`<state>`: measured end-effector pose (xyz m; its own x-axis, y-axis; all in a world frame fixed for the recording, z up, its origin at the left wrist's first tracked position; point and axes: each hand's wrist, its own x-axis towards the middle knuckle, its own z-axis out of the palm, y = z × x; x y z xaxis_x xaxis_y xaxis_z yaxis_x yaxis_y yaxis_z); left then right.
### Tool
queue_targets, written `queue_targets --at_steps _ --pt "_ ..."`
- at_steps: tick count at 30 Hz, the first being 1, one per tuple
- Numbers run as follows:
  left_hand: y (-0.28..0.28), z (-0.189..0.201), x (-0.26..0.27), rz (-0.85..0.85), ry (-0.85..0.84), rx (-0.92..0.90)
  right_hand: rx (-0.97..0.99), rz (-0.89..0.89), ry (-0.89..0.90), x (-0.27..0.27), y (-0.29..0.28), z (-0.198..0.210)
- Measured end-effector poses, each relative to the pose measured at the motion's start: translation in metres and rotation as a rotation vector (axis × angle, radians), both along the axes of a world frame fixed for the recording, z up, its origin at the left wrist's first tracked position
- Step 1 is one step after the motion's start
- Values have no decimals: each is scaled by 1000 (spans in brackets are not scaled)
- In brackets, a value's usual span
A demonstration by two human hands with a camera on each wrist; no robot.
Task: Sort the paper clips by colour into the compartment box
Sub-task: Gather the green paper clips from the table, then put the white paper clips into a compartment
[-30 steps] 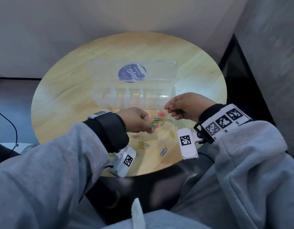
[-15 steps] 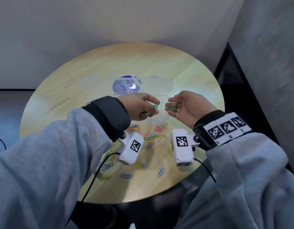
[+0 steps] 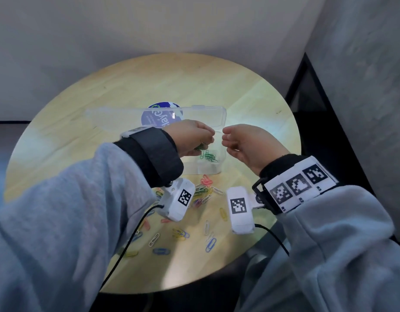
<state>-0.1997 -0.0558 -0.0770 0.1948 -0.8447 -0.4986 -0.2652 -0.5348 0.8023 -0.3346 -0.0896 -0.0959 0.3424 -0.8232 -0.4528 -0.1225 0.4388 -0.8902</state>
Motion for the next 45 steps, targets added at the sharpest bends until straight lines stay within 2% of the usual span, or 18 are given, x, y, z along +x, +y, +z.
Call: queue_targets --at_steps 4,9,12,15,20,23,26,32,38,42,45 --pt "5 0 -3 -26 36 -25 -175 70 191 -12 6 4" --pt "15 5 -3 -58 117 -95 -270 443 553 -19 22 -1" --pt "26 9 3 -31 130 -145 -289 555 706 -20 30 -5" --pt "42 7 10 -92 -109 -117 -279 612 784 -16 33 -11" --pt "62 -10 -4 -524 -682 159 -273 690 885 -4 33 -25" --pt "62 -22 -17 -605 -834 165 -329 730 964 1 33 -30" --pt "57 -31 -25 -625 -877 163 -389 789 1069 5 35 -35" --pt "52 -44 -36 -671 -917 185 -475 831 1088 10 33 -45" --pt "49 -49 -32 -718 -980 268 -434 805 1038 14 31 -53" --pt "52 -50 -26 -684 -927 278 -421 816 1036 14 33 -50" --pt "58 -50 -19 -592 -823 242 -404 827 1033 12 36 -44"
